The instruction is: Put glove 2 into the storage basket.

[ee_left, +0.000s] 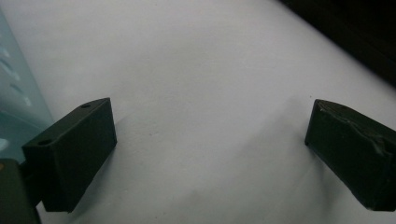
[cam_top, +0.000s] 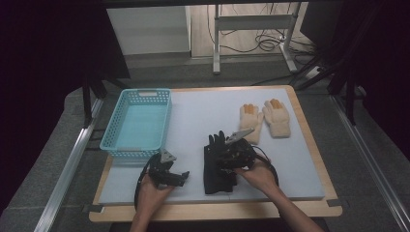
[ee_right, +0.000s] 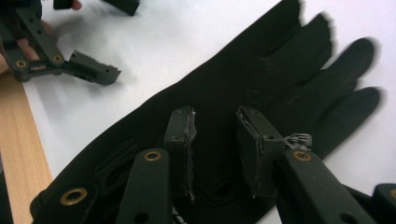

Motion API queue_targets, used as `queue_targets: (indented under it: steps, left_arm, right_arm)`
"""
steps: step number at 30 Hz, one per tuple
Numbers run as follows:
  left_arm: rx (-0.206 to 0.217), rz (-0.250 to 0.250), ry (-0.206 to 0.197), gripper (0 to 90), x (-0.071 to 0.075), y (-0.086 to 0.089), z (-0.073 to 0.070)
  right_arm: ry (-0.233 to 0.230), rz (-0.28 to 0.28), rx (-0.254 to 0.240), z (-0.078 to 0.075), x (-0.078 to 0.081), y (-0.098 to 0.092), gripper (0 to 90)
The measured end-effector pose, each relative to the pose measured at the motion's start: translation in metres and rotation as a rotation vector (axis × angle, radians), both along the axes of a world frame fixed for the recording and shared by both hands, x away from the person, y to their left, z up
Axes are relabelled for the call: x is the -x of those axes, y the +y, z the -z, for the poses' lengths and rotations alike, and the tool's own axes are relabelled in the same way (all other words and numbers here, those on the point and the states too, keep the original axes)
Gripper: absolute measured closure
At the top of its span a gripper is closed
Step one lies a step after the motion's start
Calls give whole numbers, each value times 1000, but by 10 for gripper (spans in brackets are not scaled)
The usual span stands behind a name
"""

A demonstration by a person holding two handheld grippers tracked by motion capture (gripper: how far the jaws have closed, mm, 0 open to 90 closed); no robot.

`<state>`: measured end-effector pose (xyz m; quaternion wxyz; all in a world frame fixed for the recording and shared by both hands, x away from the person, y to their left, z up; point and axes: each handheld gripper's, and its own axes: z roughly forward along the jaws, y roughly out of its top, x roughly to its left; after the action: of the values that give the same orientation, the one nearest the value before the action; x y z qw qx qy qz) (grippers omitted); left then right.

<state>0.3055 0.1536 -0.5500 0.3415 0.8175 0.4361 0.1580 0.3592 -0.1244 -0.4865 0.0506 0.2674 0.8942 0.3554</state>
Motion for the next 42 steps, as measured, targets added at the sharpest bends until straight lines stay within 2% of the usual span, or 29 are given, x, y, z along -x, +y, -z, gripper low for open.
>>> queue_targets:
  steps: [6, 9, 14, 17, 21, 23, 26, 27, 28, 29, 30, 32, 36, 39, 42]
  left_arm:
    - [0, 0, 0, 26, 0, 0, 0]
    - [2, -1, -1, 26, 0, 0, 0]
    - [3, -1, -1, 26, 0, 0, 0]
    - [3, -2, -1, 26, 0, 0, 0]
    - [4, -2, -1, 26, 0, 0, 0]
    - [4, -2, 0, 26, 0, 0, 0]
    - [2, -1, 1, 26, 0, 0, 0]
    - [1, -1, 1, 26, 0, 0, 0]
    - [0, -1, 1, 26, 0, 0, 0]
    - [0, -1, 1, 26, 0, 0, 0]
    - [0, -1, 1, 26, 0, 0, 0]
    - [0, -1, 1, 26, 0, 0, 0]
    - [-1, -1, 0, 26, 0, 0, 0]
    - [0, 0, 1, 26, 0, 0, 0]
    - [2, -1, 1, 25, 0, 0, 0]
  right_arm:
    - [3, -45, 16, 12, 3, 23, 622]
    - [-4, -57, 24, 11, 3, 29, 596]
    - [-55, -26, 17, -5, -4, 18, 584]
    - [-65, -4, 18, -9, -10, 7, 587]
    - [-62, 23, 16, -2, -19, 0, 578]
    - [-56, 23, 10, 4, -23, 3, 527]
    - [-65, 14, 51, 16, -26, 11, 496]
    - [-72, 6, 67, 20, -26, 14, 506]
    - [-79, -3, 70, 23, -25, 16, 556]
    - [-64, -12, 47, 25, -24, 15, 676]
    - [-42, -17, 31, 26, -24, 15, 734]
    - [-38, -19, 30, 26, -21, 16, 861]
    - [-62, -19, 65, 23, -17, 18, 882]
    - [-78, 0, 52, 17, -12, 18, 885]
    - [-67, 23, 25, 7, -7, 14, 885]
